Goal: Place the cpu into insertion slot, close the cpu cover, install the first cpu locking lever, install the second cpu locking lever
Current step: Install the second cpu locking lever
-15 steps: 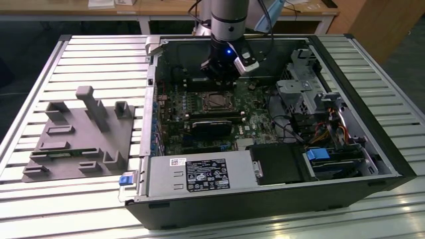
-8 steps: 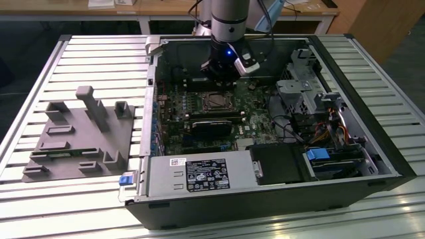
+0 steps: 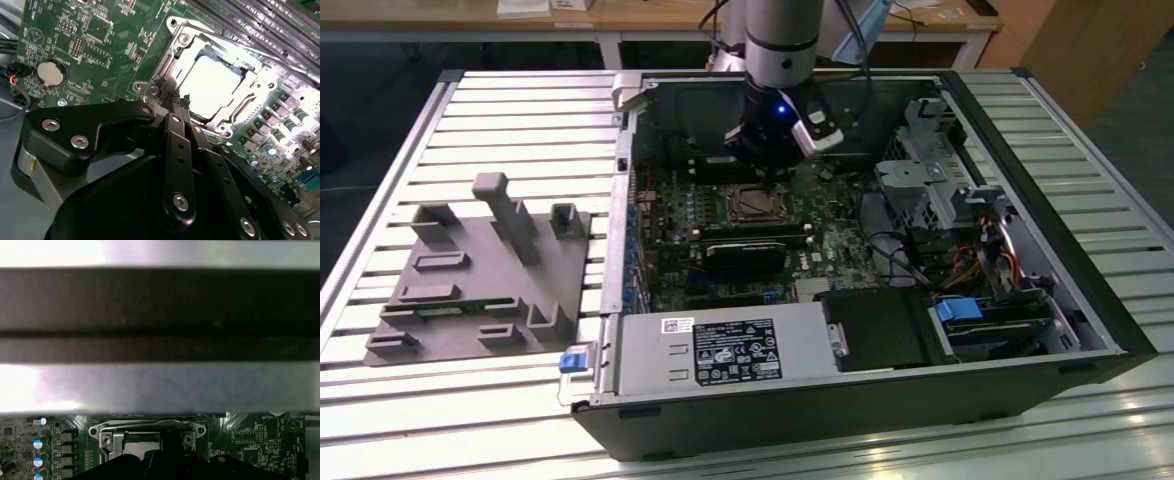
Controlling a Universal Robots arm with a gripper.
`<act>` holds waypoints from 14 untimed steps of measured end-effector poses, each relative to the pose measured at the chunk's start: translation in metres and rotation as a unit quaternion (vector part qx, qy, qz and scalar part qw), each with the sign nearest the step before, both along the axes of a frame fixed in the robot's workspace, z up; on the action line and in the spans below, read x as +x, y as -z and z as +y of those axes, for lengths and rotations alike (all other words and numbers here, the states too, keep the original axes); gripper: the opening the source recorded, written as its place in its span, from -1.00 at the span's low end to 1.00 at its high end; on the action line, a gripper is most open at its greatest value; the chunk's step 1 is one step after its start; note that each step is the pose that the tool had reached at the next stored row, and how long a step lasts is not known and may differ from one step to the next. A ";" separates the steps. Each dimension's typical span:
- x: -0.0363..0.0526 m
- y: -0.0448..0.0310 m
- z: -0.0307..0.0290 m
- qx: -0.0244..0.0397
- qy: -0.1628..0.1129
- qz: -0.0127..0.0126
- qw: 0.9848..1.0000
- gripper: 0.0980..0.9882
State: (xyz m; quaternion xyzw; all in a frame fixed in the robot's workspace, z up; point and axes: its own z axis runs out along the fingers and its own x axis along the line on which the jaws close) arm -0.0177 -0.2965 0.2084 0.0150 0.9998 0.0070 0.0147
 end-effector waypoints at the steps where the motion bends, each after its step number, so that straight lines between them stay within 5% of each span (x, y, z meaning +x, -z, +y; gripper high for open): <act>1: 0.0000 0.0000 -0.0010 0.000 0.000 0.000 1.000 -0.98; 7: 0.0000 -0.0040 -0.0025 0.000 0.000 0.000 1.000 -0.98; 14: 0.0000 -0.0243 -0.0025 0.000 0.000 0.000 1.000 -0.98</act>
